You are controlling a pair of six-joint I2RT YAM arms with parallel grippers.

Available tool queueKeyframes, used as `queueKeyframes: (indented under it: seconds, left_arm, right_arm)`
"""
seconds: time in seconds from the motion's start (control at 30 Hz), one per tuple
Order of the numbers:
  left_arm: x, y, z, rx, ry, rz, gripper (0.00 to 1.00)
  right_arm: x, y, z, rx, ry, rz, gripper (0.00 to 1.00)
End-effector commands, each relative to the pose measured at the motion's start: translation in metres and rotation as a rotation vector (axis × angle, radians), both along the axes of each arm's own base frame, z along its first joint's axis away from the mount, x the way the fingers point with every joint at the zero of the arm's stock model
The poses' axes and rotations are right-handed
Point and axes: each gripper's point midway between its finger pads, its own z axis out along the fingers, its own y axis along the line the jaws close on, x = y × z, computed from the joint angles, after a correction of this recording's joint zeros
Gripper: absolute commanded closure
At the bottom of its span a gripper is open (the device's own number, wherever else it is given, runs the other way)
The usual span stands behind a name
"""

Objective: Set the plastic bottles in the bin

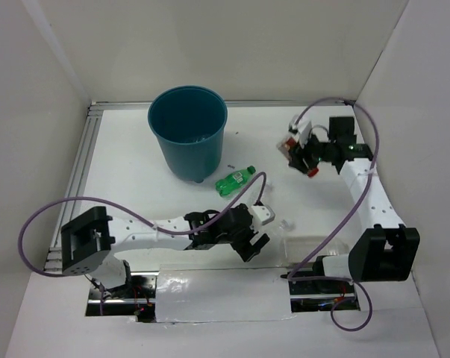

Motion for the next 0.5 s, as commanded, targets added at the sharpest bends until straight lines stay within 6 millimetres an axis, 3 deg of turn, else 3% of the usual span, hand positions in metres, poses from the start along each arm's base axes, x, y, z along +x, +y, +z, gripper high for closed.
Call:
queueKeyframes:
  seconds: [0.0,0.07,0.17,0.2,0.23,0.27,0.3,0.33,0.37,0.4,0.43,0.47]
  left_arm:
    - [0.006,-0.041,0.028,-0.126,-0.045,-0.042,0.04]
    - [0.007,-0.041,0.014,-0.093,-0.041,-0.048,0.04]
    - [0.007,-0.041,0.003,-0.074,-0.034,-0.048,0.04]
    - [0.005,-0.037,-0.002,-0.063,-0.03,-0.048,0.04]
    - [0.003,-0.035,-0.011,-0.049,-0.025,-0.039,0.04]
    - [0.005,-0.035,-0.011,-0.046,-0.032,-0.03,0.04]
    - [0.006,-0.03,-0.016,-0.031,-0.038,-0.018,0.04]
    - [0.003,-0.03,-0.022,-0.023,-0.032,-0.009,0.04]
    - [0.005,-0.029,-0.023,-0.02,-0.039,0.001,0.04]
    - [0.006,-0.026,-0.026,-0.018,-0.036,0.017,0.04]
    - [0.001,-0.025,-0.03,-0.007,-0.032,0.008,0.04]
    - [0.002,-0.024,-0.03,-0.009,-0.031,0.021,0.04]
  right_arm:
    - [0.02,0.044,0.104,0.231,-0.17,0.111,1.0]
    - [0.036,0.076,0.157,0.369,-0.268,0.2,1.0]
    - [0.06,0.117,0.201,0.522,-0.333,0.299,1.0]
    - [0.06,0.141,0.228,0.558,-0.374,0.356,1.0]
    - [0.063,0.157,0.238,0.59,-0.377,0.393,0.98]
    - [0.081,0.177,0.222,0.62,-0.305,0.421,0.98]
    - [0.074,0.204,0.255,0.636,-0.36,0.507,0.98]
    - [0.075,0.22,0.259,0.648,-0.347,0.542,0.97]
    - [0.088,0.24,0.237,0.652,-0.278,0.564,0.97]
    - [0.086,0.252,0.268,0.665,-0.349,0.592,0.97]
    - [0.077,0.272,0.273,0.68,-0.348,0.635,0.97]
    - [0.086,0.288,0.258,0.686,-0.315,0.646,0.96]
